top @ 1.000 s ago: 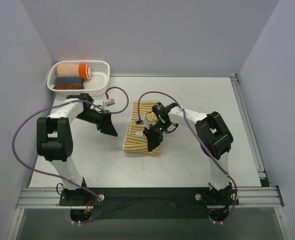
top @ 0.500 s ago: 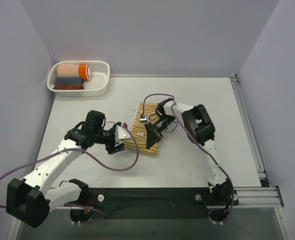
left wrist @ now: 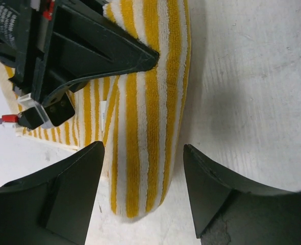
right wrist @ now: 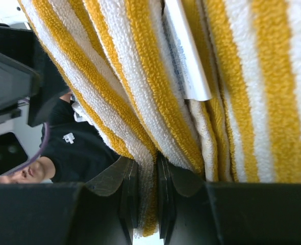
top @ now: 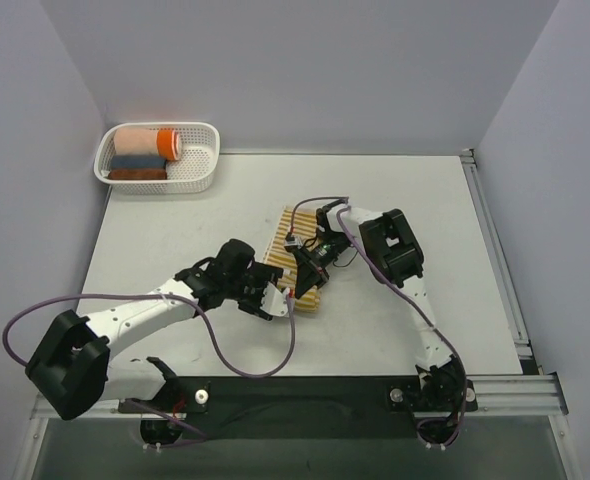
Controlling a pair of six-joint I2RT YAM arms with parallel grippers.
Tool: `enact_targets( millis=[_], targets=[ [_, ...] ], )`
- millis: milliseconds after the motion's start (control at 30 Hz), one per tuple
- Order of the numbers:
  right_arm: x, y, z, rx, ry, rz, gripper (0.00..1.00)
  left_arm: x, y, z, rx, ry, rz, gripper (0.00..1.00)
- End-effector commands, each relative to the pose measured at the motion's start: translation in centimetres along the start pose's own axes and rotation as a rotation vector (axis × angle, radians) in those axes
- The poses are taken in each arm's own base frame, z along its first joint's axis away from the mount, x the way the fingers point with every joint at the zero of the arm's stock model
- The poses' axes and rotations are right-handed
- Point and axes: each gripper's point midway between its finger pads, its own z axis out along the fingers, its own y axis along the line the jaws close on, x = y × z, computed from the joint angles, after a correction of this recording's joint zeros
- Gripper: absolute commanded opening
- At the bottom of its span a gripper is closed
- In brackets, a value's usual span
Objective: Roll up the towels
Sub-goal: Roll the towel
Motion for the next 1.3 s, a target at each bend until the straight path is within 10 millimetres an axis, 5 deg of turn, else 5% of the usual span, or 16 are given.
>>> enact_targets(
  millis=[0, 233, 367, 533, 700, 867, 900, 1033, 1133, 1267],
  targets=[
    [0.9, -2.2, -0.3, 0.051, 0.049, 0.075, 0.00, -0.4, 1.7, 1.6, -0.042, -0.011, 0.093, 0.74],
    [0.3, -3.2, -1.1, 0.058, 0.028, 0.135, 0.00, 1.5, -2.0, 4.5, 0.117, 0.026, 0.032, 0.71],
    [-0.3, -3.9, -1.9, 0.101, 0.018, 0.153, 0.01, 2.1, -4.7, 4.8, 0.286, 0.101, -0.106, 0.57],
    [-1.8, -4.5, -4.2, 0.209, -0.044, 0.120, 0.22, 1.6, -6.8, 4.3, 0.423, 0.162, -0.236, 0.32],
    [-2.6, -4.0, -7.4, 0.312, -0.104, 0.048, 0.39, 1.9, -9.4, 3.8, 0.575, 0.246, -0.351, 0.18],
    [-2.0, -1.4, -11.4, 0.396, -0.183, -0.048, 0.44, 1.9, -11.3, 3.5, 0.717, 0.303, -0.488, 0.10],
    [-1.7, -1.1, -12.9, 0.403, -0.222, -0.062, 0.44, 1.5, -10.4, 3.6, 0.721, 0.295, -0.510, 0.09],
    [0.1, 3.1, -17.4, 0.479, -0.371, -0.199, 0.44, 1.6, -10.5, 3.1, 0.842, 0.319, -0.636, 0.07],
    [2.3, 5.5, -19.5, 0.556, -0.436, -0.280, 0.44, 1.8, -9.5, 3.4, 0.901, 0.303, -0.739, 0.05],
    [5.2, 7.9, -19.7, 0.670, -0.445, -0.395, 0.45, 2.3, -8.1, 4.0, 1.002, 0.245, -0.870, 0.10]
  ],
)
